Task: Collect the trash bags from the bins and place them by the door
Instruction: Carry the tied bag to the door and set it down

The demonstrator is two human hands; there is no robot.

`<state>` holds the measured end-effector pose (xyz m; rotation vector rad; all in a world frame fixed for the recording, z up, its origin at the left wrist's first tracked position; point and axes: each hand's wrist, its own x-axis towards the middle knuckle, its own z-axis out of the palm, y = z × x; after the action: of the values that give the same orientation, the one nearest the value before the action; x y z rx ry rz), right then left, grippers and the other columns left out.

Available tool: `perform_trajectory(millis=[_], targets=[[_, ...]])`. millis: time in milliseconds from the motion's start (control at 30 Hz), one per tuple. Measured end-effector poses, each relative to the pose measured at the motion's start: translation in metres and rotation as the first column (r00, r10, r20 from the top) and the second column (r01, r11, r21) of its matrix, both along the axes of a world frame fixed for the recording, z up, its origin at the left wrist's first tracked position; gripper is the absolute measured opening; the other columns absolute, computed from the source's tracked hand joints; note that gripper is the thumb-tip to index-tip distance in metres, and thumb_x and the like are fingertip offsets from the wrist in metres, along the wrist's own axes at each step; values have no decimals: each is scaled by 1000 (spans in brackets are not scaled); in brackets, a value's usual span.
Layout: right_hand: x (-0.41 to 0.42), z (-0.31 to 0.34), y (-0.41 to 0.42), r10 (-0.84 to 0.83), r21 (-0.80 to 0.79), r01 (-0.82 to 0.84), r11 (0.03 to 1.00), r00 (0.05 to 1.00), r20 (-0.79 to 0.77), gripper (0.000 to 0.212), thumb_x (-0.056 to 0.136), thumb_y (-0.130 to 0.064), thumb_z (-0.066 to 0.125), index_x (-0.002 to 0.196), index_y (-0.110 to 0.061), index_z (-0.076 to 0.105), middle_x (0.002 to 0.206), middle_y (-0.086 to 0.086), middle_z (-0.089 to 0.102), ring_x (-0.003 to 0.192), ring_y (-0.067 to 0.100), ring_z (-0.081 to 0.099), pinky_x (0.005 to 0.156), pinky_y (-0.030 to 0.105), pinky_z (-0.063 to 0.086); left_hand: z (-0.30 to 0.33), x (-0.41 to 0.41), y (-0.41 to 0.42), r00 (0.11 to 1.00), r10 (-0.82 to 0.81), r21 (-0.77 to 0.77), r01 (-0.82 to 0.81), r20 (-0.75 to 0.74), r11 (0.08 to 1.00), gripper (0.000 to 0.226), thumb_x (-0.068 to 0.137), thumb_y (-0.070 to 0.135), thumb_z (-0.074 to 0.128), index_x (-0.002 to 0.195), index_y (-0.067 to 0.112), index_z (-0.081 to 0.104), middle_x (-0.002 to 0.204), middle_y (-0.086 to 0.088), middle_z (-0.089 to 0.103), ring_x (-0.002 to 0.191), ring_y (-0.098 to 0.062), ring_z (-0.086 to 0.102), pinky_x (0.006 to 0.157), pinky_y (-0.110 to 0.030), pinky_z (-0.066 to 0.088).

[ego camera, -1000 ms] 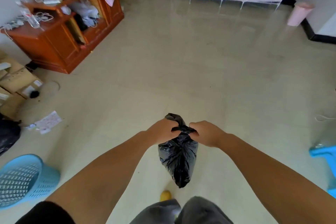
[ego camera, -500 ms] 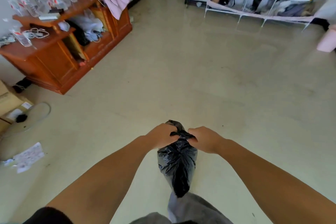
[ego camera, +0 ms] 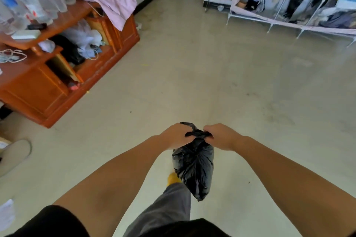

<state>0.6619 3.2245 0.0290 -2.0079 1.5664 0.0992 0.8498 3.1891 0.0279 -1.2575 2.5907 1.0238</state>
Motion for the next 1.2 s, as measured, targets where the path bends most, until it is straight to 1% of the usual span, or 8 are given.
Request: perform_trajectory(millis=[100,300,400,533,733,867,1033,1200], targets=[[-13,6,-82,-35,29,34,999,999,30,37,90,-16,47,63,-33,28,63,-9,40,63,19,43,51,22,29,6,-18,-87,1000,-27,1,27,14,1000,28,97,22,46,73,9,43,61,4,39,55,-9,35,51,-20,25],[-55,10,-234,-72,16,71,997,997,37,36,92,-18,46,64,-33,28,63,-9,40,65,20,43,51,23,28,11,-60,-253,998,-61,-2,61,34,998,30,95,24,48,69,12,41,60,3,41,64,-22,43,53,-25,27],[-80,9,-323,-51,-6,52,999,998,39,36,92,-18,45,64,-32,28,63,-9,39,68,21,43,52,22,28,12,-88,-342,997,-67,-17,67,44,998,27,96,23,47,73,10,44,61,3,40,60,-18,40,52,-24,27],[-120,5,-440,13,-29,-12,1000,1000,28,37,93,-20,44,64,-33,27,63,-7,40,69,23,46,53,24,30,8,-126,-452,1000,4,-27,-3,28,1000,35,96,22,47,62,21,36,61,3,40,55,-12,37,53,-25,27],[-183,22,-616,103,-18,-103,995,995,-3,18,94,-23,44,79,-14,41,77,9,52,69,26,49,60,35,35,18,-182,-609,994,105,-17,-104,23,994,31,95,25,46,67,14,39,62,2,38,59,-17,39,61,-31,29],[-210,29,-728,136,-48,-136,990,991,-6,19,94,-22,44,79,-12,42,73,9,50,64,24,44,54,32,30,24,-209,-717,990,135,-23,-134,28,991,36,96,26,46,62,21,34,61,1,39,65,-22,42,61,-32,30],[-238,26,-874,103,-60,-105,993,994,-36,30,94,-21,44,66,-23,32,63,-2,42,56,16,38,51,27,26,21,-238,-862,993,114,-47,-113,10,992,26,96,26,47,73,14,44,62,4,42,66,-21,45,56,-30,29],[-249,28,-1018,50,-55,-51,997,999,-22,35,91,-20,45,63,-31,28,64,-6,41,67,23,45,53,26,30,25,-251,-1015,998,56,-54,-56,7,997,29,95,24,49,67,22,42,64,4,46,68,-21,46,59,-30,31]])
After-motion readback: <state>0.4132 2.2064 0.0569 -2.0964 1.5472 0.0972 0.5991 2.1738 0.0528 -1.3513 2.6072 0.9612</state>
